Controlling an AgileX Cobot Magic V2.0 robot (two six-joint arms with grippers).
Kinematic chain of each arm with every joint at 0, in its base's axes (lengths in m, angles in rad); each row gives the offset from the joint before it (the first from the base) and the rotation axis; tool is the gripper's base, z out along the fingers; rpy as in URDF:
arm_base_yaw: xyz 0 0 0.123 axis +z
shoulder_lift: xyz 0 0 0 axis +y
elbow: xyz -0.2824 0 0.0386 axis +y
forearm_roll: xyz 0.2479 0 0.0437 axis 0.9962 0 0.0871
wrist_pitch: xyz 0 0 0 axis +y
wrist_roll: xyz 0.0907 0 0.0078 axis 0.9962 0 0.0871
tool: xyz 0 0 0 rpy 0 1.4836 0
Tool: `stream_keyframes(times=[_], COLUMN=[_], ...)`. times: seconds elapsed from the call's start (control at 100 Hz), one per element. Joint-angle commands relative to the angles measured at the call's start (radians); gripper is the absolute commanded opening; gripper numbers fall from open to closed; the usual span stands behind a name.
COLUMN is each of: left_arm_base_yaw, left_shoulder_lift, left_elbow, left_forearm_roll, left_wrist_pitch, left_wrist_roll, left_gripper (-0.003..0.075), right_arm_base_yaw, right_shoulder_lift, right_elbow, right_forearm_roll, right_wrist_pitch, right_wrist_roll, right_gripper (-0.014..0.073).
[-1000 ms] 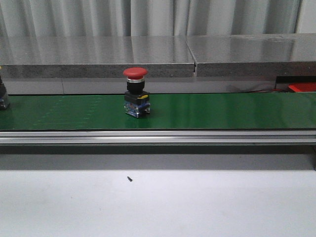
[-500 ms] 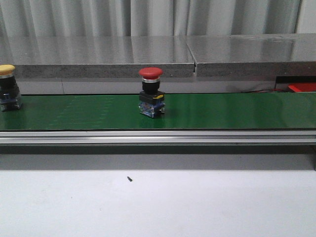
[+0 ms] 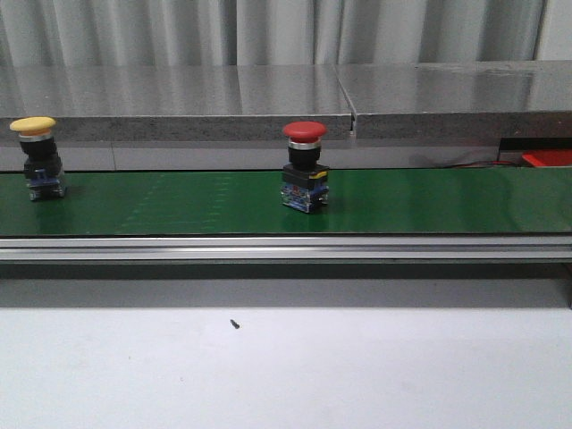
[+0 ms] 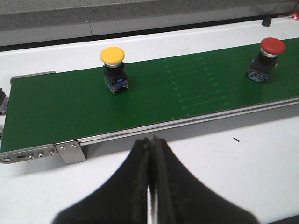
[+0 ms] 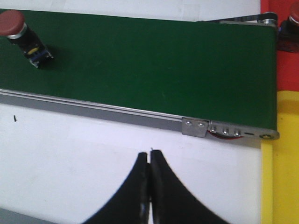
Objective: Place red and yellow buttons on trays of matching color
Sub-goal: 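Lower the right gripper onto the red button on the belt and grasp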
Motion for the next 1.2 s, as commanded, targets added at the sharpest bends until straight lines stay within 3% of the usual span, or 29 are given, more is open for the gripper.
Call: stream_keyframes(times=[0.0, 0.13, 0.2, 0.44, 0.53, 0.79, 1.19], left_arm_base_yaw=[-0.009, -0.009, -0.009, -0.009, -0.009, -0.009, -0.009], left_shoulder_lift=[0.003, 0.003, 0.003, 0.003, 0.003, 0.003, 0.003], left_elbow=[-0.025, -0.025, -0.025, -0.025, -0.025, -0.025, -0.025], left_forearm_roll=[-0.011, -0.011, -0.011, -0.011, -0.011, -0.011, -0.011], left_wrist_pitch=[-0.072, -0.072, -0.072, -0.072, -0.072, -0.072, -0.072], left_wrist_roll=[-0.008, -0.008, -0.008, -0.008, -0.008, -0.008, -0.008], left_gripper=[-0.0019, -0.0019, -0.0019, -0.0019, -0.0019, -0.0019, -0.0019], right_arm_base_yaw=[0.023, 0.069, 0.094, 0.163, 0.187, 0.228, 0.228], right_shoulder_lift=[0.065, 0.181, 0.238, 0.414, 0.469, 0.634, 0.878], right_elbow=[-0.088, -0.193, -0.245, -0.406, -0.459, -0.595, -0.749], right_forearm_roll=[0.004, 0.004, 0.004, 0.004, 0.004, 0.005, 0.005], right_wrist_pitch=[-0.029, 0.006, 0.031, 0.123, 0.148, 0.235, 0.293], right_wrist_roll=[-0.014, -0.032, -0.042, -0.076, -0.083, -0.193, -0.238], right_gripper=[-0.0065, -0.0055, -0.0001, 0.0405, 0.0506, 0.0519, 0.0519])
